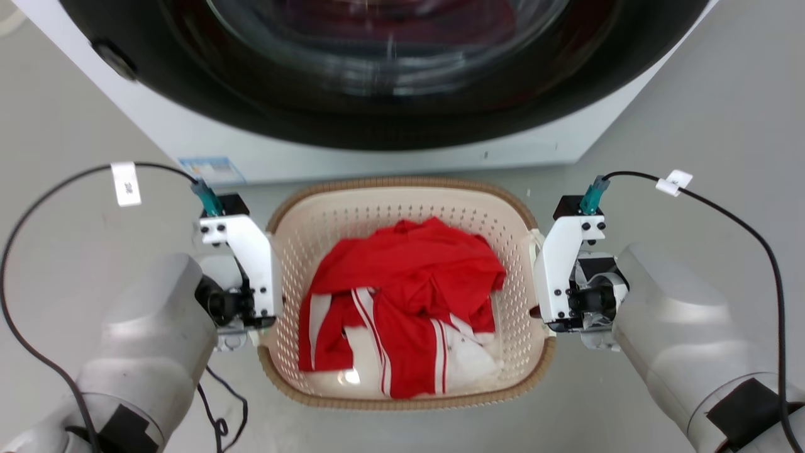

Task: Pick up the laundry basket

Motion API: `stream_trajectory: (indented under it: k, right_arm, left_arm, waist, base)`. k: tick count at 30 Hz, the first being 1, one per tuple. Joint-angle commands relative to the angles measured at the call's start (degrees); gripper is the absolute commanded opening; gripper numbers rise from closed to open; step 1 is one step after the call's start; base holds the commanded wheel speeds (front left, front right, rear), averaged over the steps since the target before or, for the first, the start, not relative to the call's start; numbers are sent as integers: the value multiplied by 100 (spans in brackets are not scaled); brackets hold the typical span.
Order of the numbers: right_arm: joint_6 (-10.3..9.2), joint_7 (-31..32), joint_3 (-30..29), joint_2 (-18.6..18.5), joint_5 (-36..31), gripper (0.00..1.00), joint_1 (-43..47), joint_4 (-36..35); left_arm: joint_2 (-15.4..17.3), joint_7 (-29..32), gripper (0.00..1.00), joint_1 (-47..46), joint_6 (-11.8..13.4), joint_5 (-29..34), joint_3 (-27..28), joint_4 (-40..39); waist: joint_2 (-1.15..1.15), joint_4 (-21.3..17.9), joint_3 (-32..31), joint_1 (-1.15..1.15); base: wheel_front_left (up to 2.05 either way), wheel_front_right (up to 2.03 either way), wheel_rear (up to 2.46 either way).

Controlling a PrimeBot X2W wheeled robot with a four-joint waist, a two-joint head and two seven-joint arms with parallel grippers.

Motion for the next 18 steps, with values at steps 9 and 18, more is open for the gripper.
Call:
stream_trajectory:
  k: [9, 18]
  right_arm:
    - [29, 427, 108, 92, 103, 0, 267, 30]
    - [30, 754, 38, 103, 46, 0, 722, 39]
  left_arm:
    - [-309, 434, 0, 344, -35, -271, -98, 116]
    - [-532, 642, 0, 731, -48, -433, -157, 336]
  waist:
    - [0, 45, -1413, 1]
    - [0, 118, -2259, 1]
  base:
    - [0, 0, 0]
    - [0, 0, 0]
